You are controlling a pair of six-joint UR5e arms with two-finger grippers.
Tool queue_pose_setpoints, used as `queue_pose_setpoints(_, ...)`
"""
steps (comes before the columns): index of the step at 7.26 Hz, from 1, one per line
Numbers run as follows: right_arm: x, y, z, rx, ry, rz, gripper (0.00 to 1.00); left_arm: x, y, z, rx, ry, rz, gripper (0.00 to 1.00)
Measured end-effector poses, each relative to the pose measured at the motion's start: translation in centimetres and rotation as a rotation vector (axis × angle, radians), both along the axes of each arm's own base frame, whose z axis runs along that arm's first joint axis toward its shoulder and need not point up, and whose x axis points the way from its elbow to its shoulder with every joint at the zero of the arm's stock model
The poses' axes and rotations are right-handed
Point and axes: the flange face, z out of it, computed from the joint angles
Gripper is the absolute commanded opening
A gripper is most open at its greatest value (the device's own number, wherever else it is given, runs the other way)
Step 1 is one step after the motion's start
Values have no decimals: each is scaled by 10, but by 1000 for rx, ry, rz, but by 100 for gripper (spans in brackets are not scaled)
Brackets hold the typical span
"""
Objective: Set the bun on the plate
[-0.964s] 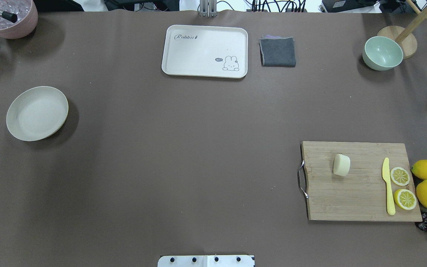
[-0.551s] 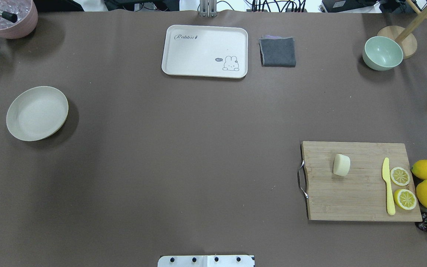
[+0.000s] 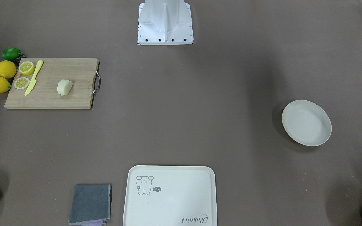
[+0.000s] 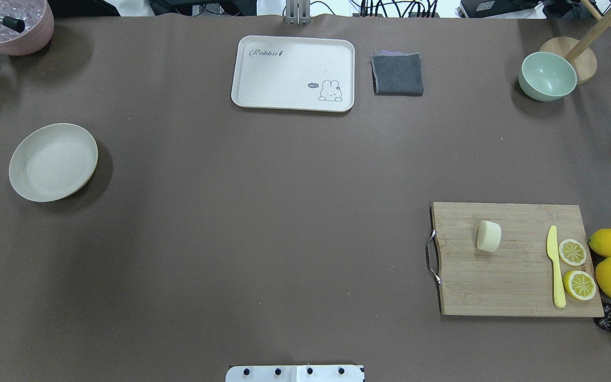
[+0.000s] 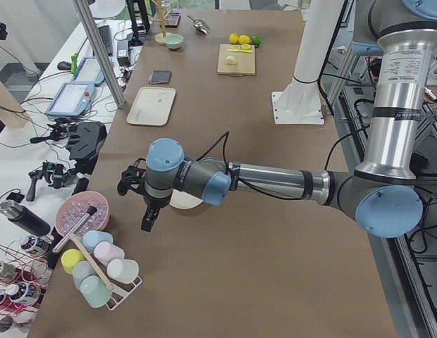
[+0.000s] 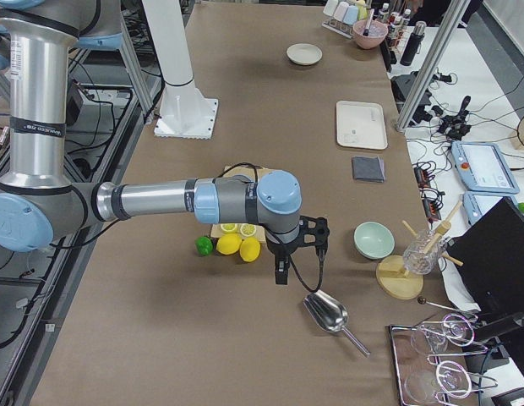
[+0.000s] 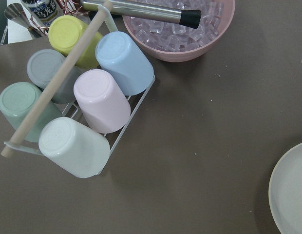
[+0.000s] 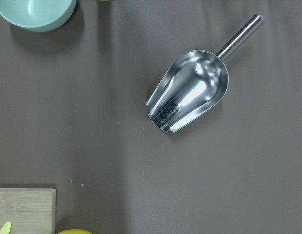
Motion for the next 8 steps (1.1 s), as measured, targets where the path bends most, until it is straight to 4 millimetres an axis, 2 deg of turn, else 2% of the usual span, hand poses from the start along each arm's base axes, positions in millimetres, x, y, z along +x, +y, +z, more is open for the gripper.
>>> queue_pose_setpoints(3, -1, -2, -3, 7, -5, -3, 100, 93, 10, 2, -41, 133, -55, 98)
queue_pose_setpoints(6, -3, -3, -5, 9, -19, -4, 100, 156, 13, 50, -49, 148, -71, 98)
queue_pose_setpoints(8, -4, -5, -7, 13, -23, -7, 100, 185, 18, 64, -46, 146, -79, 98)
